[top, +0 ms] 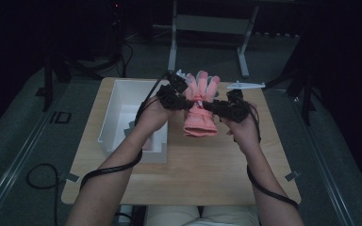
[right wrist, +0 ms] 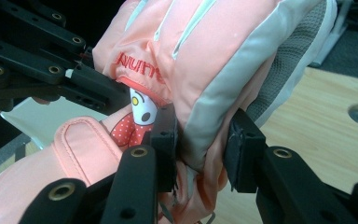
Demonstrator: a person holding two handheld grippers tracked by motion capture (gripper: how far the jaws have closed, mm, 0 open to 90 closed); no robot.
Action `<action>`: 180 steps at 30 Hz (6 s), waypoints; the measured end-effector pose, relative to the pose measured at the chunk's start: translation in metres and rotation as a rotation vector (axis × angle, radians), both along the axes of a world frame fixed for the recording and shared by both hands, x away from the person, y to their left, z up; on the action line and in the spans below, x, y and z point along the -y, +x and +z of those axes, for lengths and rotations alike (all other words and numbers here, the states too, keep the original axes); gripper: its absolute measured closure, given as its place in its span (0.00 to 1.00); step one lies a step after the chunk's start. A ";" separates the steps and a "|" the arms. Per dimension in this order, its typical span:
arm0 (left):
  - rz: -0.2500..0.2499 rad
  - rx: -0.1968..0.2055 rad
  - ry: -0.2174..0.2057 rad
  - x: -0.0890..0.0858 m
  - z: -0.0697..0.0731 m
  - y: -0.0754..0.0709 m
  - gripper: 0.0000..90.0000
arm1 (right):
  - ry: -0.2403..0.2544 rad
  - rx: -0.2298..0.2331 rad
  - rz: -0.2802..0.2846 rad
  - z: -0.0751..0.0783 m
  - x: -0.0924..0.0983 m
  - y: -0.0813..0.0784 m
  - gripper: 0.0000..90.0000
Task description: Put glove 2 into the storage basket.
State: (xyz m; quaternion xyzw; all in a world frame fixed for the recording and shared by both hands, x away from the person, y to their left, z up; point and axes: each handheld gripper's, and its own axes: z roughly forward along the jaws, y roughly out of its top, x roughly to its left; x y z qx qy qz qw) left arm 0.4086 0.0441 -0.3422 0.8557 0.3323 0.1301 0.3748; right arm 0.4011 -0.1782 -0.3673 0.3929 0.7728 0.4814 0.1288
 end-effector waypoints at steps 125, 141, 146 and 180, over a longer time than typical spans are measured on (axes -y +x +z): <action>0.319 -0.105 0.067 -0.126 -0.072 -0.009 0.35 | -0.116 -0.128 0.203 -0.032 -0.124 0.032 0.32; 0.142 -0.013 -0.008 -0.068 -0.056 -0.037 0.01 | -0.093 -0.096 0.196 -0.038 -0.071 0.021 0.22; 0.081 0.000 -0.018 -0.050 -0.055 -0.045 0.01 | -0.119 -0.077 0.202 -0.043 -0.058 0.016 0.20; -0.289 0.013 -0.064 0.055 -0.102 -0.106 0.01 | -0.174 -0.041 0.213 -0.111 0.017 -0.020 0.20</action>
